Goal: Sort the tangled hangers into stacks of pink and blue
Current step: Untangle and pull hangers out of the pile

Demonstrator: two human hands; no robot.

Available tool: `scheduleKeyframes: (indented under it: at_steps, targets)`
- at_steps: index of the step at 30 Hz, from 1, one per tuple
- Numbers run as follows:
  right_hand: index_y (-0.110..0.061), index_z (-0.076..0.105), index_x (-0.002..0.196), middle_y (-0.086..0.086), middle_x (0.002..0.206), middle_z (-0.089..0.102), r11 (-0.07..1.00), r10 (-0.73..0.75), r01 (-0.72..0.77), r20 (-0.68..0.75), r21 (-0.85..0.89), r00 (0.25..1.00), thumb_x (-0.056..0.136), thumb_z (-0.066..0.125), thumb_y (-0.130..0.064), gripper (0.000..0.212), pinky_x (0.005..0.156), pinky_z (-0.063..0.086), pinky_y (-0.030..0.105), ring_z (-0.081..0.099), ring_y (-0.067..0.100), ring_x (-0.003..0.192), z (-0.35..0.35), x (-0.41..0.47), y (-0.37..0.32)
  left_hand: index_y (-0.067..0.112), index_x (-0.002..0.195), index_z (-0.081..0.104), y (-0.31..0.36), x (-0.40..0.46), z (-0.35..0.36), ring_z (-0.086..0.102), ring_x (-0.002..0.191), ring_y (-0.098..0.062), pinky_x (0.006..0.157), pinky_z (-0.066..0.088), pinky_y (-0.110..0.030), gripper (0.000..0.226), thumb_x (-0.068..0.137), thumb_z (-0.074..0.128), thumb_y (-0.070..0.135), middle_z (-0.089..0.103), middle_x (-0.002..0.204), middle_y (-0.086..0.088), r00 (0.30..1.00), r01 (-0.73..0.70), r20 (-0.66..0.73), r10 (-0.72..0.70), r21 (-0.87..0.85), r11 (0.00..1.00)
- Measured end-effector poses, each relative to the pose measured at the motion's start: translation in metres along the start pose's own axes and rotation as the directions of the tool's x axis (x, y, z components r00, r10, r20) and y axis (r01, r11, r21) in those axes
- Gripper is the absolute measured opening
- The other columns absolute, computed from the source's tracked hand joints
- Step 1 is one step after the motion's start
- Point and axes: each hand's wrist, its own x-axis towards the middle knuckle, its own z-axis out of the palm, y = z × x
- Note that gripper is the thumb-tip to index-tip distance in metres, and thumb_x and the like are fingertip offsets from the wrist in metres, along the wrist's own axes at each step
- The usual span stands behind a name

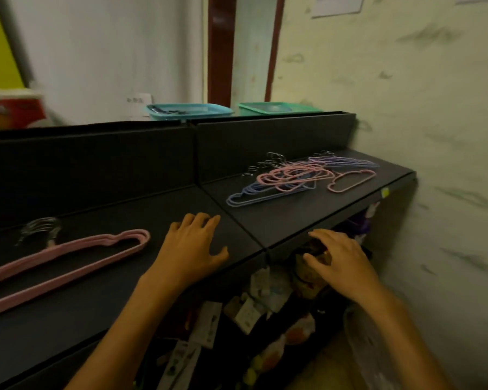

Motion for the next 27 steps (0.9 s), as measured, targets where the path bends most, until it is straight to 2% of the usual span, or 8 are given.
scheduleKeyframes:
  at_steps: [3, 8, 11, 16, 20, 23, 27]
  targets:
    - [-0.026, 0.048, 0.133, -0.007, 0.136, 0.049, 0.999, 0.045, -0.045, -0.014, -0.006, 0.999, 0.086, 0.052, -0.053, 0.054, 0.104, 0.03, 0.033, 0.042, 0.014, 0.126, -0.008, 0.003, 0.046, 0.023, 0.148, 0.024, 0.036, 0.034, 0.012, 0.032, 0.132, -0.022, 0.104, 0.033, -0.04, 0.075, 0.086, 0.045, 0.06, 0.034, 0.146, 0.001, 0.999, -0.047, -0.022, 0.047, 0.011, 0.999]
    - [-0.027, 0.049, 0.132, -0.006, 0.136, 0.05, 0.993, 0.116, -0.116, -0.027, -0.005, 0.993, 0.076, 0.033, -0.069, 0.072, 0.105, 0.033, 0.036, 0.044, 0.015, 0.126, -0.009, 0.017, 0.114, 0.023, 0.148, 0.023, 0.085, 0.093, 0.038, 0.03, 0.133, -0.022, 0.105, 0.031, -0.041, 0.077, 0.085, 0.046, 0.061, 0.032, 0.148, 0.0, 0.995, -0.102, 0.007, 0.102, 0.015, 0.995]
    - [-0.028, 0.047, 0.134, -0.006, 0.135, 0.05, 0.989, 0.146, -0.146, -0.015, 0.001, 0.989, 0.077, 0.035, -0.067, 0.07, 0.105, 0.032, 0.035, 0.042, 0.014, 0.127, -0.006, 0.034, 0.152, 0.023, 0.148, 0.023, 0.107, 0.129, 0.056, 0.029, 0.133, -0.022, 0.106, 0.03, -0.041, 0.077, 0.085, 0.046, 0.061, 0.032, 0.148, 0.0, 0.993, -0.115, -0.004, 0.115, 0.014, 0.993]
    - [-0.027, 0.047, 0.134, -0.007, 0.136, 0.049, 0.992, 0.128, -0.128, 0.007, -0.011, 0.992, 0.078, 0.035, -0.066, 0.069, 0.103, 0.031, 0.032, 0.042, 0.013, 0.125, -0.002, 0.083, 0.211, 0.025, 0.147, 0.024, 0.137, 0.201, 0.081, 0.025, 0.136, -0.023, 0.11, 0.024, -0.043, 0.077, 0.083, 0.048, 0.062, 0.029, 0.149, -0.001, 0.995, -0.075, -0.061, 0.076, 0.029, 0.997]
    - [-0.029, 0.044, 0.135, -0.008, 0.139, 0.046, 0.997, 0.08, -0.08, 0.044, 0.005, 0.996, 0.086, 0.054, -0.053, 0.055, 0.107, 0.029, 0.032, 0.039, 0.012, 0.128, -0.005, 0.141, 0.254, 0.027, 0.146, 0.024, 0.15, 0.26, 0.094, 0.022, 0.137, -0.024, 0.112, 0.021, -0.047, 0.078, 0.082, 0.049, 0.064, 0.028, 0.149, -0.002, 0.995, 0.005, -0.095, 0.002, 0.064, 0.998]
    - [-0.028, 0.042, 0.136, -0.006, 0.142, 0.043, 0.999, 0.042, -0.044, 0.069, 0.019, 0.997, 0.087, 0.054, -0.05, 0.056, 0.111, 0.026, 0.035, 0.035, 0.013, 0.132, -0.003, 0.185, 0.276, 0.025, 0.146, 0.023, 0.154, 0.291, 0.098, 0.023, 0.136, -0.025, 0.111, 0.021, -0.046, 0.078, 0.083, 0.048, 0.064, 0.027, 0.149, -0.003, 0.992, 0.067, -0.11, -0.056, 0.092, 0.994]
    - [-0.028, 0.041, 0.137, -0.007, 0.143, 0.041, 0.997, -0.039, 0.033, 0.087, 0.066, 0.995, 0.088, 0.055, -0.048, 0.055, 0.112, 0.024, 0.032, 0.032, 0.012, 0.133, 0.004, 0.233, 0.289, 0.025, 0.146, 0.023, 0.154, 0.315, 0.101, 0.022, 0.136, -0.025, 0.112, 0.02, -0.045, 0.079, 0.083, 0.046, 0.066, 0.025, 0.15, -0.004, 0.987, 0.15, -0.073, -0.142, 0.109, 0.983]
